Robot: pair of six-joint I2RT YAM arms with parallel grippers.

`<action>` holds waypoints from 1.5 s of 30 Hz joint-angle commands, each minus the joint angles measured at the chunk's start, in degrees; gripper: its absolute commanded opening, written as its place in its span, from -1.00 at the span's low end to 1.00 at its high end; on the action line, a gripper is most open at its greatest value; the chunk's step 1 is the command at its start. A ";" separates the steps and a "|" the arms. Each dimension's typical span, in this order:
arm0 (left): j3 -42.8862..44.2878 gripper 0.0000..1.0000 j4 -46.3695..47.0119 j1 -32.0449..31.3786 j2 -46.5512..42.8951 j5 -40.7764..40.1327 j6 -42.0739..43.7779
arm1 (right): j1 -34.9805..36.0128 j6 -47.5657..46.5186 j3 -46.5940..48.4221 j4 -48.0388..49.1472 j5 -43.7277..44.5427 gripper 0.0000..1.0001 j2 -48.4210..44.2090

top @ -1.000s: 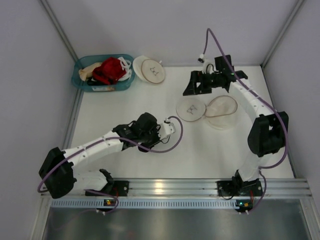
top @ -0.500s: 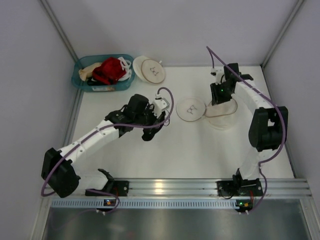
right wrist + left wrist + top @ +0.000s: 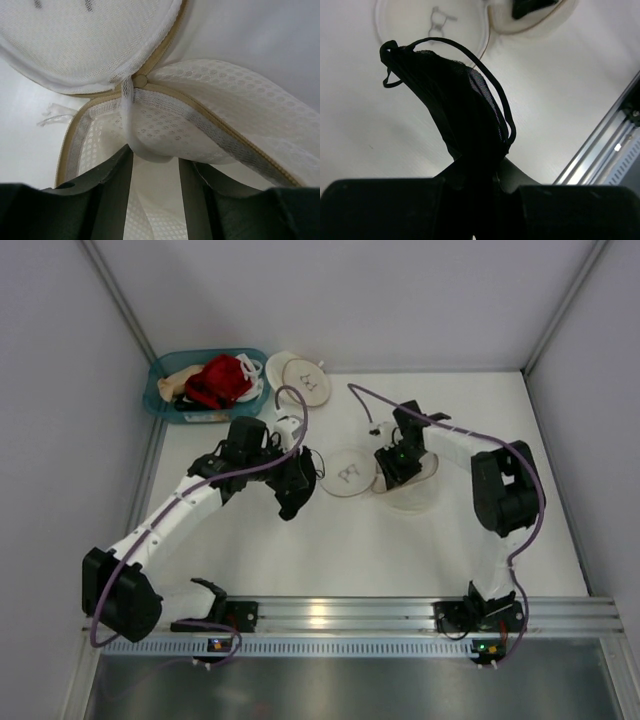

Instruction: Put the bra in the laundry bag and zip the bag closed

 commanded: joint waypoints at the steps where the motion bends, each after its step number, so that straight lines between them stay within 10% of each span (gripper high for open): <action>1: -0.92 -1.00 0.63 1.91 -3.97 7.50 -6.70 | 5.23 0.35 1.03 2.99 -8.00 -0.15 -1.31; 17: -4.36 -1.00 6.07 4.02 -6.00 24.55 -13.05 | 9.99 8.79 6.40 5.55 -18.83 0.41 -19.24; 26: 4.85 -1.00 6.43 4.02 3.91 25.44 -0.76 | 3.92 15.47 -5.54 3.61 -4.16 0.29 -26.36; 45: 13.40 -1.00 7.13 0.42 24.24 34.32 4.70 | -2.49 19.96 -6.53 2.91 -14.42 -0.23 -19.94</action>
